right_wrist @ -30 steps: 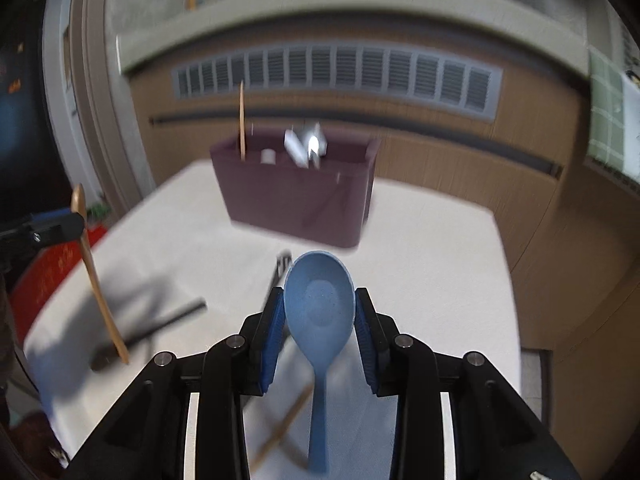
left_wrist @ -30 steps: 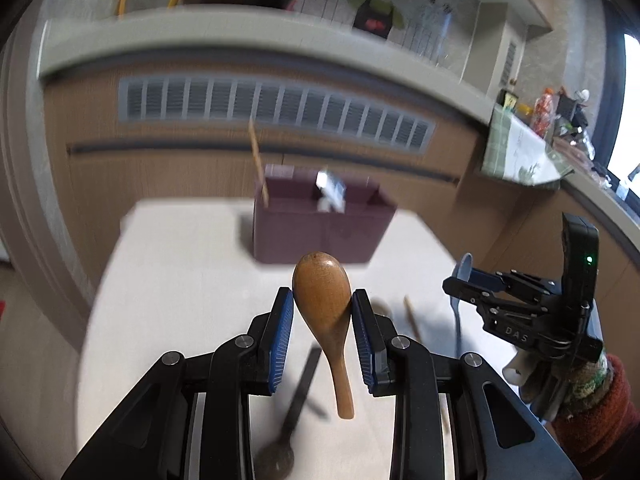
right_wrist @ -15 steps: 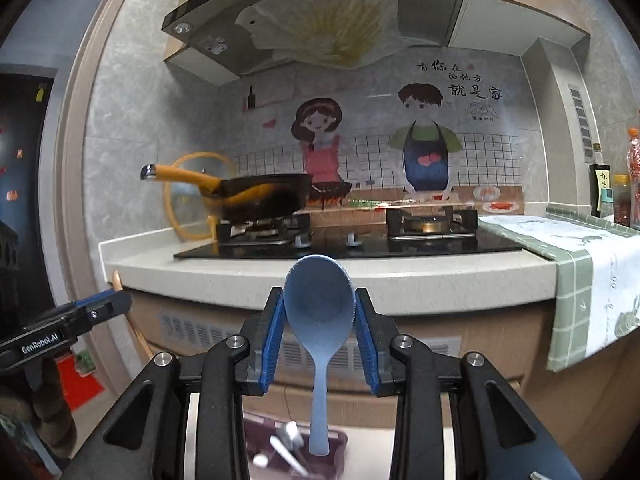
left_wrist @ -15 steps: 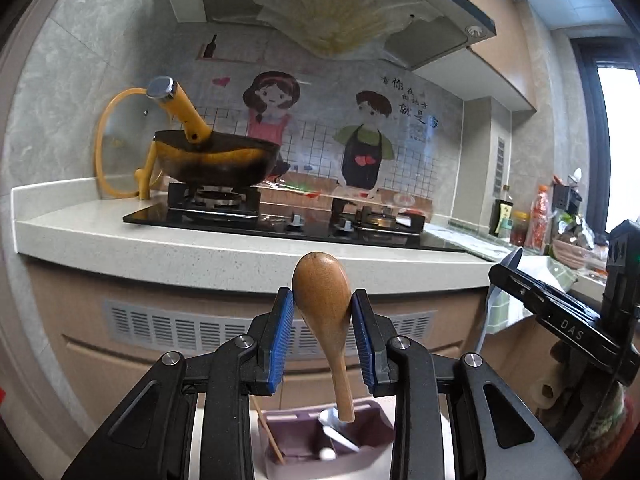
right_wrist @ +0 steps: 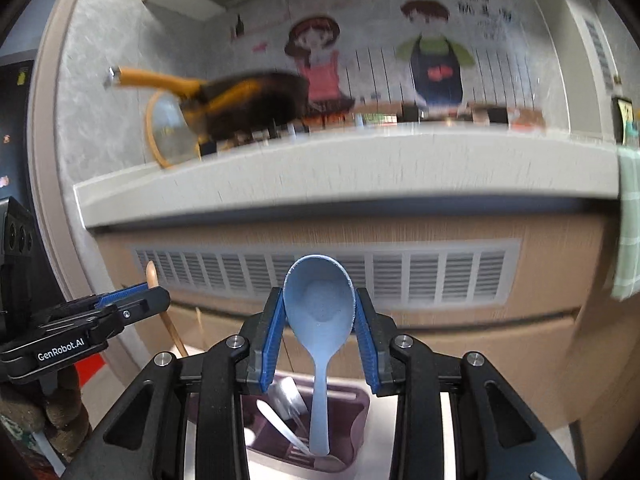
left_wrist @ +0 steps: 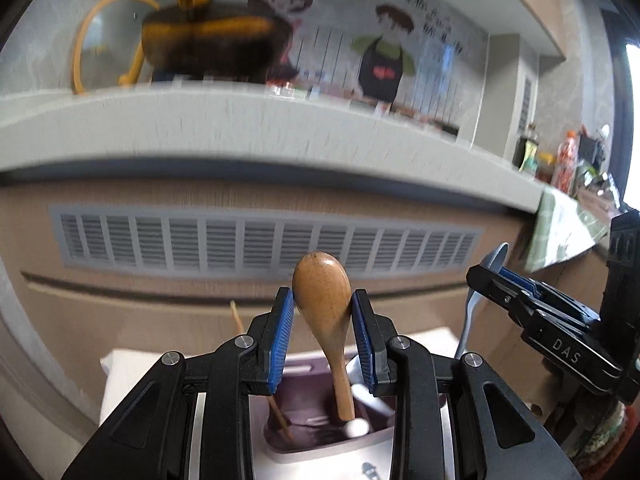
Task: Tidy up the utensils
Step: 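Carry both spoons over the maroon holder and open both tools to drop them in, then grasp the black-handled spoon by its handle with the left tool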
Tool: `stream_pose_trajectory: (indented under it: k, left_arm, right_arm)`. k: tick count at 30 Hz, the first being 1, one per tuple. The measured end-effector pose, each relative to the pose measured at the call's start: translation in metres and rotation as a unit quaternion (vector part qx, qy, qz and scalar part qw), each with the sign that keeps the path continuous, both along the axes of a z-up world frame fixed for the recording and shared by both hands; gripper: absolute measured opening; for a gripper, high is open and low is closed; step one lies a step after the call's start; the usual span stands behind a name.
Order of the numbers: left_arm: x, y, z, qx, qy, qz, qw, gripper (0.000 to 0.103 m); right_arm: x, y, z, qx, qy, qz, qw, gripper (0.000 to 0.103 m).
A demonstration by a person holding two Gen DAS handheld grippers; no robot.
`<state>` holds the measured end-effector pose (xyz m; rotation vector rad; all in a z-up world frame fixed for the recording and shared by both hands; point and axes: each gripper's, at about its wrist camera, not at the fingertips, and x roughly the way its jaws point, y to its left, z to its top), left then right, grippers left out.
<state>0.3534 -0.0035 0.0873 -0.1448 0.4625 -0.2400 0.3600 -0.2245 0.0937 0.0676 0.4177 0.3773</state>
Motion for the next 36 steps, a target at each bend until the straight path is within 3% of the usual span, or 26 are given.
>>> stream_pose_trajectory:
  k: [5, 8, 11, 14, 17, 20, 26, 31, 36]
  left_arm:
    - [0.017, 0.002, -0.038, -0.018, 0.051, -0.014, 0.9984, 0.032]
    - [0.025, 0.002, -0.059, -0.028, 0.086, -0.037, 0.9952, 0.036]
    - [0.012, 0.009, -0.056, -0.047, 0.068, -0.023, 0.9963, 0.040]
    - [-0.017, 0.021, -0.043, -0.061, 0.045, -0.016, 0.9970, 0.044]
    - [-0.051, 0.023, -0.045, -0.032, 0.042, -0.019, 0.9984, 0.044]
    - [-0.081, 0.024, -0.073, -0.009, 0.097, -0.035, 0.9946, 0.044]
    - [-0.144, 0.009, -0.142, 0.031, 0.198, -0.075, 0.9769, 0.044]
    - [-0.174, -0.017, -0.172, 0.072, 0.224, -0.111, 0.9656, 0.044]
    - [-0.162, -0.037, -0.183, 0.118, 0.239, -0.106, 0.9579, 0.035]
  right_arm:
    - [0.010, 0.010, -0.037, -0.018, 0.036, 0.012, 0.999, 0.032]
    - [0.016, 0.009, -0.056, -0.008, 0.087, 0.032, 0.996, 0.037]
    - [0.007, 0.003, -0.062, -0.007, 0.103, 0.030, 0.994, 0.038]
    - [-0.020, -0.007, -0.052, -0.017, 0.084, 0.033, 0.996, 0.038]
    - [-0.048, -0.016, -0.050, -0.033, 0.088, 0.042, 0.995, 0.038]
    - [-0.074, -0.022, -0.063, -0.049, 0.119, 0.057, 0.990, 0.038]
    - [-0.135, -0.025, -0.118, -0.125, 0.181, 0.065, 0.973, 0.037]
    - [-0.161, -0.050, -0.154, -0.090, 0.229, 0.034, 0.969, 0.037]
    - [-0.168, -0.058, -0.163, -0.085, 0.235, 0.013, 0.968, 0.037]
